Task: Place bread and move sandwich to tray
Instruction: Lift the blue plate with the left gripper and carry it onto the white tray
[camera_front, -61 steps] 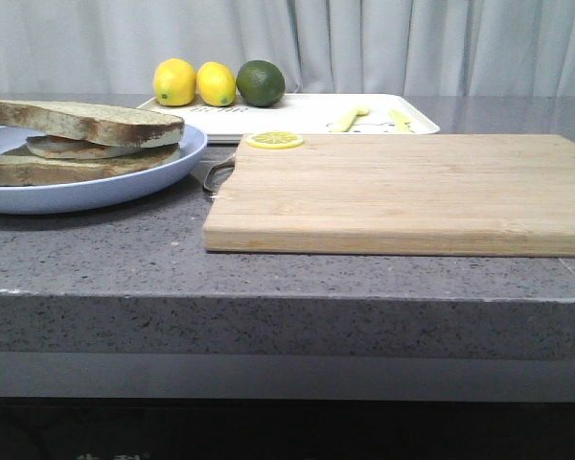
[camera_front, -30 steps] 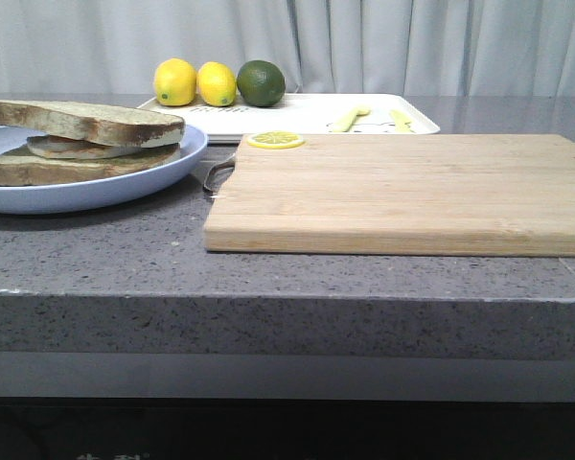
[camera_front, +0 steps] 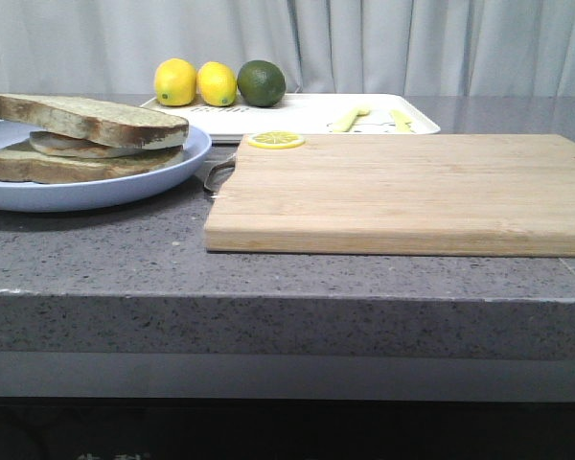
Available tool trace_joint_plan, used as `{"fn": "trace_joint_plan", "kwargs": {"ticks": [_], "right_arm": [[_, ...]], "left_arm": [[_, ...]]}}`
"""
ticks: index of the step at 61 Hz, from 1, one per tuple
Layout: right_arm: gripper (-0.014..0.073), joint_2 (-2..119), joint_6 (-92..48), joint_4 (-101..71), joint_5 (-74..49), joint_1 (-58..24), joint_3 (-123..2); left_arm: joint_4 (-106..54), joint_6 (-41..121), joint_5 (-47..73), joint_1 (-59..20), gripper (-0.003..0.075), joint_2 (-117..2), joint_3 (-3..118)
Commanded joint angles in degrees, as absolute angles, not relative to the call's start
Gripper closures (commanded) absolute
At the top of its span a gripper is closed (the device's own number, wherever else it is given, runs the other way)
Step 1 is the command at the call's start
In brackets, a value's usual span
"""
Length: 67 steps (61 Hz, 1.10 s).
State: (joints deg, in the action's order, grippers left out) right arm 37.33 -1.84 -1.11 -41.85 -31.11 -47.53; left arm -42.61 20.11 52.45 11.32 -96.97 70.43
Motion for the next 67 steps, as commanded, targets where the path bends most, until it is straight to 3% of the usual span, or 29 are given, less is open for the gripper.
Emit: {"fn": "trace_joint_plan", "kwargs": {"ticks": [1, 32, 67], "right_arm": [[0.0139, 37.2, -2.1, -0.6, -38.1, -31.0, -48.9], [0.0139, 37.2, -2.1, -0.6, -38.1, -31.0, -48.9], [0.0139, 37.2, -2.1, -0.6, -38.1, -31.0, -48.9]], "left_arm": [[-49.1, 20.4, 54.8, 11.1, 0.0738, -94.3, 74.1], [-54.1, 20.4, 51.0, 5.5, 0.0738, -95.6, 86.8], [-43.7, 2.9, 49.8, -3.1, 0.0737, -119.2, 118.5]]}}
